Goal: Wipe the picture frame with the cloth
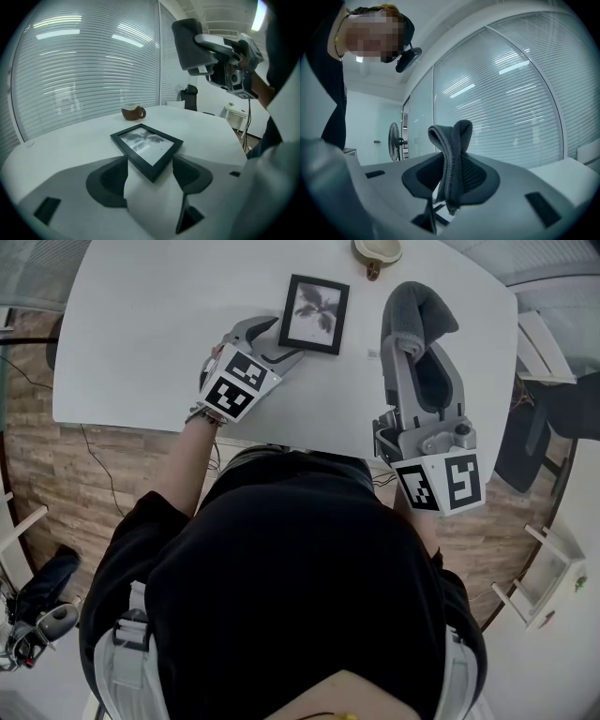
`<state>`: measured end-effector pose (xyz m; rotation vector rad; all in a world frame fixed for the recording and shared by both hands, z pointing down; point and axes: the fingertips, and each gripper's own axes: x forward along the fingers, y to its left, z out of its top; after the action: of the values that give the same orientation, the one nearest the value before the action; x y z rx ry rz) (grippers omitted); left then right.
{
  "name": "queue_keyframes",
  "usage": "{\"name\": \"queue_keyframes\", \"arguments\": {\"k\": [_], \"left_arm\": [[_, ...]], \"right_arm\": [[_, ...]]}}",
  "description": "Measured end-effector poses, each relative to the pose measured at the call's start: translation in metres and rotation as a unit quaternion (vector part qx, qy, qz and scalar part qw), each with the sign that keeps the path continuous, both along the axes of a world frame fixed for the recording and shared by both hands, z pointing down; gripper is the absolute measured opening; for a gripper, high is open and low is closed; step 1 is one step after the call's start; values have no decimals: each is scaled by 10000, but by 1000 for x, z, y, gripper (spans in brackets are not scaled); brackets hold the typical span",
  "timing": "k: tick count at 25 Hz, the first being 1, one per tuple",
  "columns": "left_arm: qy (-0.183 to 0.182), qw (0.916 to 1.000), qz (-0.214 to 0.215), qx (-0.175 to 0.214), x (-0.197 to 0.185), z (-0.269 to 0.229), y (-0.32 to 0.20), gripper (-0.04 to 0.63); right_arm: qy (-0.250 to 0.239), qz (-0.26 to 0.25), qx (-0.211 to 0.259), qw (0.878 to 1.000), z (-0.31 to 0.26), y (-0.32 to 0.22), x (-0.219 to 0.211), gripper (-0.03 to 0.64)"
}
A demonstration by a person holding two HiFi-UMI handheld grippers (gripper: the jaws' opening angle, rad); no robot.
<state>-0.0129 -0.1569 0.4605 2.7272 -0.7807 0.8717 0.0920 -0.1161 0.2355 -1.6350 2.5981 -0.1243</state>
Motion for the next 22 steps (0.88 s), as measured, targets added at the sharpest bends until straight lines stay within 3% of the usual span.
{"name": "queue_keyframes", "arguments": {"k": [9,22], "left_arm": [[-414,9991,-19,-82,1,9,0,301],[-612,9975,67,-343,3,15,1,300]], "right_arm": [[-16,-38,-17,10000,1,0,-2,94],[-70,-102,-72,9999,6,-3,-2,94]]}}
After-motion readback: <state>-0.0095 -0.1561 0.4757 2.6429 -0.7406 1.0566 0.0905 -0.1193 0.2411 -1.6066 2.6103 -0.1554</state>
